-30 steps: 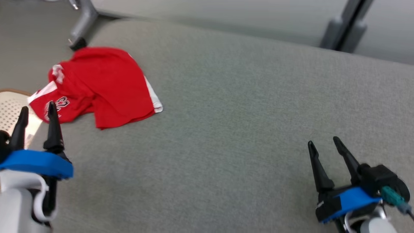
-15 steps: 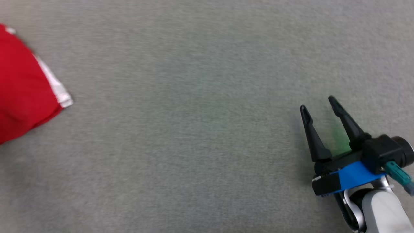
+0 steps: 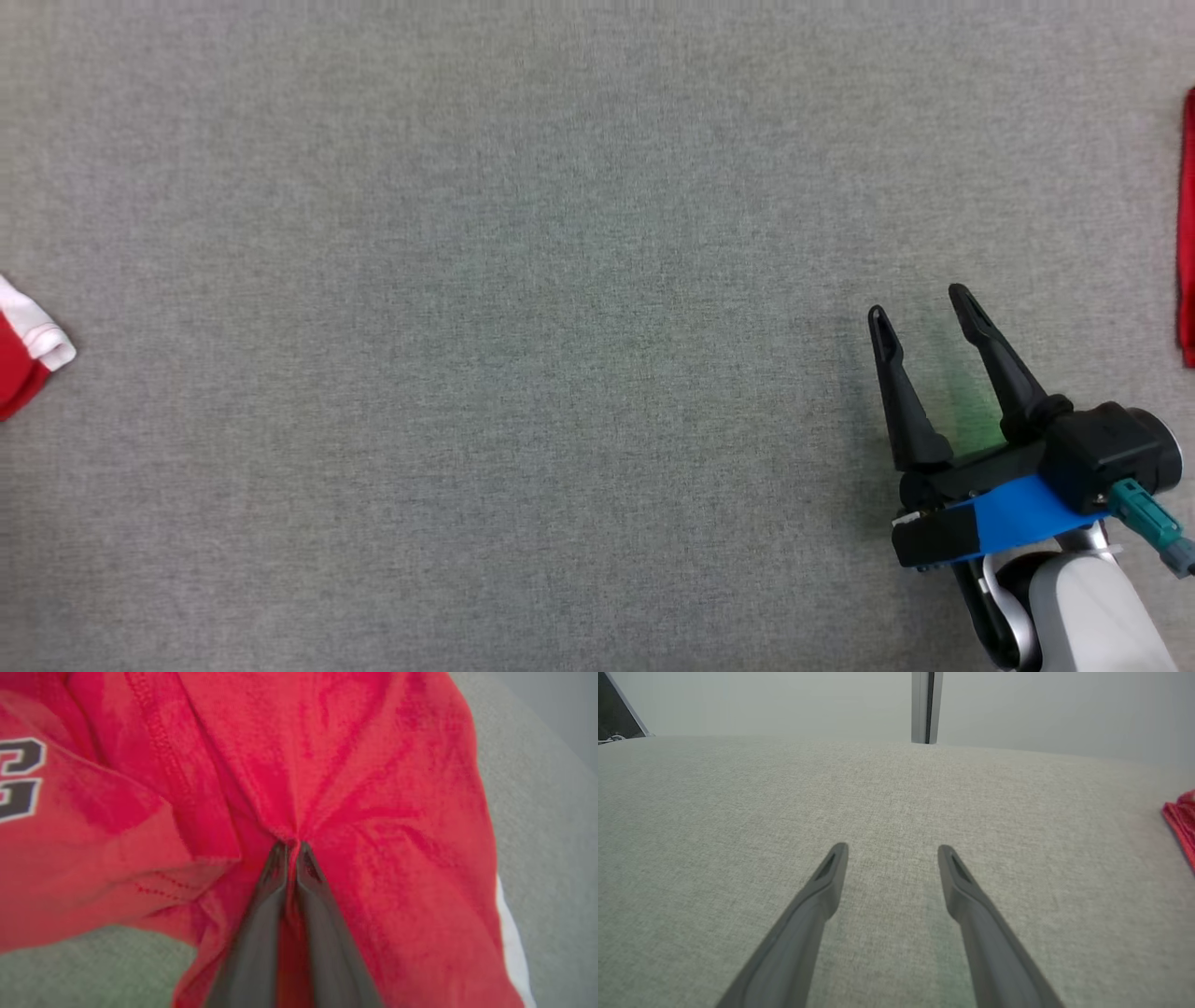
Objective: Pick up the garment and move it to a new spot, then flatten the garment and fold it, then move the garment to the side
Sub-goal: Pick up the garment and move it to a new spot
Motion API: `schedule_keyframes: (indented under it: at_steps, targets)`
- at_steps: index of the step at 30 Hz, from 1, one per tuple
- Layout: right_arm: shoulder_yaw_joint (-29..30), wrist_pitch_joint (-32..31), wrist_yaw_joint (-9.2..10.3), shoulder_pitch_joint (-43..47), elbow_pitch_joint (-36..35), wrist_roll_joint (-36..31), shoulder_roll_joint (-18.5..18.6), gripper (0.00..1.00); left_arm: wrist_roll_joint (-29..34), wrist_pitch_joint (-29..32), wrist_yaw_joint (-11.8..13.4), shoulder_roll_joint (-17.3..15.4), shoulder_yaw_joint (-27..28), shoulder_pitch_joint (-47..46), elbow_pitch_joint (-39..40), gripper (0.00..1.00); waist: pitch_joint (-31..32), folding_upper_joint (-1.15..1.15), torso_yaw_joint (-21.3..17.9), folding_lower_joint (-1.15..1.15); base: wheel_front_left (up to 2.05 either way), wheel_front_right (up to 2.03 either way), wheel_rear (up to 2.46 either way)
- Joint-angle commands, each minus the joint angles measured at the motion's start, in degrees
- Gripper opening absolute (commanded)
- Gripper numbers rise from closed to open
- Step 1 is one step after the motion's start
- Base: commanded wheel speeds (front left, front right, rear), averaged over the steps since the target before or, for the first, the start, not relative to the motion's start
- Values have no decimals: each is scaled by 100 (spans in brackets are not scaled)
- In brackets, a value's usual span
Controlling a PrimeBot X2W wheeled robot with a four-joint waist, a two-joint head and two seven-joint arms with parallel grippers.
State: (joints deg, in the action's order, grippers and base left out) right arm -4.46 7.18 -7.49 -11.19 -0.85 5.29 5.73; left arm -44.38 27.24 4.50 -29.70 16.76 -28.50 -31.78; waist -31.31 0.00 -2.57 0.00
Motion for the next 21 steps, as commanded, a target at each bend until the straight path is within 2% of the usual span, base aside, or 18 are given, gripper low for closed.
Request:
schedule_keyframes:
  at_steps: [1, 5, 8, 17, 21]
  targets:
    - [20, 54, -1, 50, 37, 20, -44, 100, -25, 246, -47, 327, -190, 314, -89, 0, 117, 0, -13, 0, 0, 0, 0]
    - [-41, 100, -2, 54, 153, 44, -83, 100, 71, 133, -154, 152, -221, 332, 394, 0, 468, 0, 99, 0, 0, 0, 0]
    - [-80, 143, -1, 67, 309, 109, -88, 100, 358, -40, -299, -15, -450, 396, 778, 0, 846, 0, 198, 0, 0, 0, 0]
    - [-107, 249, -2, 424, 718, 312, -164, 100, 720, -183, -577, -66, -956, 285, 2020, 0, 2132, 0, 394, 0, 0, 0, 0]
    - [-82, 298, -2, 564, 796, 403, -212, 100, 640, -30, -684, 81, -1211, 82, 2679, 0, 2487, 0, 380, 0, 0, 0, 0]
